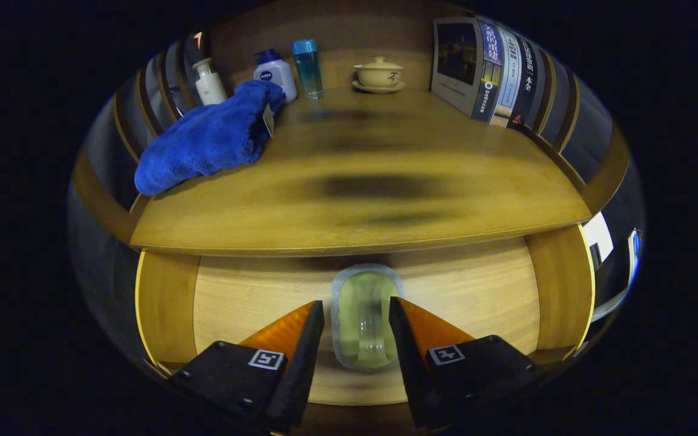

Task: Pull open the drawer, take out the items inside it, and place them on the countertop above the cabinet.

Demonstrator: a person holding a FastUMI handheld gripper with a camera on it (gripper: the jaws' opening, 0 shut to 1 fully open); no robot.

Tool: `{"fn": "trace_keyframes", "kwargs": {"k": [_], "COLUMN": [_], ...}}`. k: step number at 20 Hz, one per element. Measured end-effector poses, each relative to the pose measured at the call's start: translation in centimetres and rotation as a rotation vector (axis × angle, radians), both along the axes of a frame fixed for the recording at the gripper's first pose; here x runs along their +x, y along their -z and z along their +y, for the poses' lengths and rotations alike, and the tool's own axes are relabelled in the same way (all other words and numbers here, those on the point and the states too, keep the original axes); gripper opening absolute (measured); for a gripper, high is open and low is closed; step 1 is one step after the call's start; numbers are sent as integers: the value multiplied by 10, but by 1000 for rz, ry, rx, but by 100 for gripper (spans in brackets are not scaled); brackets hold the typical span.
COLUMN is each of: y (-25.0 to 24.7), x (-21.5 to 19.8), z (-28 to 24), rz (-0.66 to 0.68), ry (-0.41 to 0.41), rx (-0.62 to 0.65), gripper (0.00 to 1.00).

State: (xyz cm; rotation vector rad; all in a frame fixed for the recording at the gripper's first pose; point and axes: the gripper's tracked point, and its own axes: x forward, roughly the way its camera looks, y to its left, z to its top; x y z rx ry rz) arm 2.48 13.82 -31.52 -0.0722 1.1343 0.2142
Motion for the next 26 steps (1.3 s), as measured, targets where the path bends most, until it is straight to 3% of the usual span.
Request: {"fn": "trace_keyframes", "kwargs": {"k": [1,4,7,9,10,22,26], "y": [2,10,9,5,0,-84,-112], "x": [0,0,-2,-5,-8,-35,-22], "z": [0,-4,-10,-10,-11,-12,-14], "rz": [10,39,45,45,45,-18,-63], "ry": [2,21,26,25,22,-37,-40], "rx": [5,-1,-13,-7,-3,45,34], "gripper": [72,44,28,28,23,23,23]}}
